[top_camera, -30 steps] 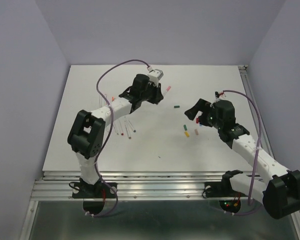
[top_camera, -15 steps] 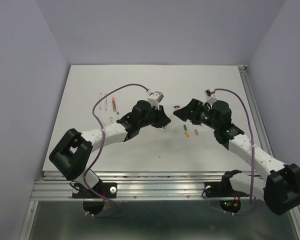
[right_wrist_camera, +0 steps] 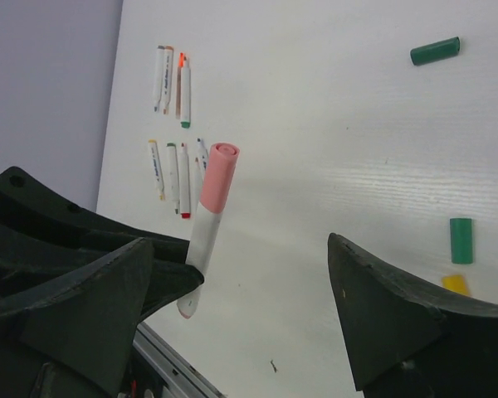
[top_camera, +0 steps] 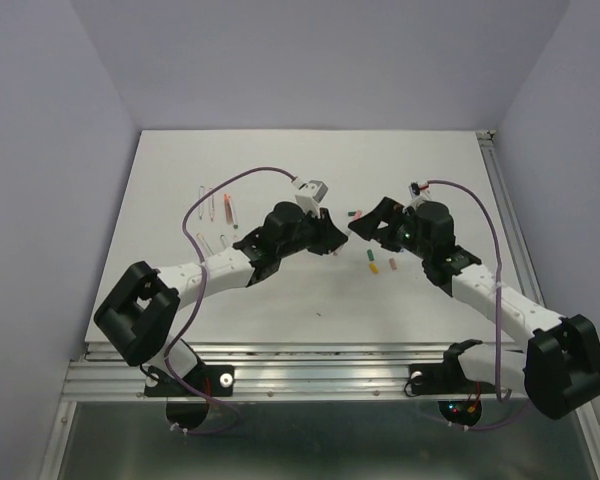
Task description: Open the pen caps
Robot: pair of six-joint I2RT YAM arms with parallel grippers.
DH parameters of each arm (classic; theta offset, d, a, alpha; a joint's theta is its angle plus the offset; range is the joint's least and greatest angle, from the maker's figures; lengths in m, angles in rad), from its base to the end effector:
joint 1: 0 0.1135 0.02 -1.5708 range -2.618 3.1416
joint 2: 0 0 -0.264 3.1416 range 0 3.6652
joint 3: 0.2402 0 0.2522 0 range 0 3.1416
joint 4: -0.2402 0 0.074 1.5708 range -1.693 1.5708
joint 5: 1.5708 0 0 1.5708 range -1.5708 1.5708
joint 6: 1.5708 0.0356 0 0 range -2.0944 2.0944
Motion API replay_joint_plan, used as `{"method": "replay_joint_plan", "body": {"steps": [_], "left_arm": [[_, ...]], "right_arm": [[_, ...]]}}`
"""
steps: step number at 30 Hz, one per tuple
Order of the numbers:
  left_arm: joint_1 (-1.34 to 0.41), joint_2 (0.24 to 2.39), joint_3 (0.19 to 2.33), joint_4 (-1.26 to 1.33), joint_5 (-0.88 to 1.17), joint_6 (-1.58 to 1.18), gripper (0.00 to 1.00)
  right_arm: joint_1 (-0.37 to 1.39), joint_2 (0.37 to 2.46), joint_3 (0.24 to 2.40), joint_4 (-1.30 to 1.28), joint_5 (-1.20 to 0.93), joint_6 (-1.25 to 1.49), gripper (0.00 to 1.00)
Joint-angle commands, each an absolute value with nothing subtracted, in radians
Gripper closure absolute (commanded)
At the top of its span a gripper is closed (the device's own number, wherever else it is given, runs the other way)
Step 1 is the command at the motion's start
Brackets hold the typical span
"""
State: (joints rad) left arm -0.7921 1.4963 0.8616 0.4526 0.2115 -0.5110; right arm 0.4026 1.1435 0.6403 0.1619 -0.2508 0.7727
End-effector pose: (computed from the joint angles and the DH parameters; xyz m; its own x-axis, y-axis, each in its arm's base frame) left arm 0.2336 -0.2474 0.2601 -0.5222 -0.1515 -0.8392 0.6713 0.5338 -0.5141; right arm 0.2324 0.1086 0.2519 -0.6357 0.4643 -0.6167 -0.2109 0.6641 0.7173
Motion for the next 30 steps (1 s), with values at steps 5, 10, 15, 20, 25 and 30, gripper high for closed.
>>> {"method": "replay_joint_plan", "body": {"steps": [5,10,15,20,25,30], "left_arm": [[-0.824,1.447,0.865,0.508,0.218,-0.525,1.00],[-0.831,1.445,0.856,0.508,0.213,-0.526,1.00],[-0.836,1.447,0.859,0.506,0.215,-0.520,1.00],[-0.841,1.447,0.856,0.506,0.216,-0.518,1.00],[-0.841,1.453,0.861,0.506,0.213,-0.523,1.00],[-0.842,1.470,0.879,0.499,0.244,-0.506,0.76]], "right_arm": [[0.417,1.204,0.724,0.244,-0.232,0.816,0.21],[0.422,1.221,0.742,0.255,-0.199,0.822,0.31],[0.423,1.230,0.749,0.267,-0.179,0.836,0.41],[0.423,1.239,0.756,0.272,-0.183,0.842,0.57],[0.422,1.255,0.765,0.267,-0.219,0.844,0.79],[0.423,1.252,0.765,0.259,-0.239,0.845,0.97]]}}
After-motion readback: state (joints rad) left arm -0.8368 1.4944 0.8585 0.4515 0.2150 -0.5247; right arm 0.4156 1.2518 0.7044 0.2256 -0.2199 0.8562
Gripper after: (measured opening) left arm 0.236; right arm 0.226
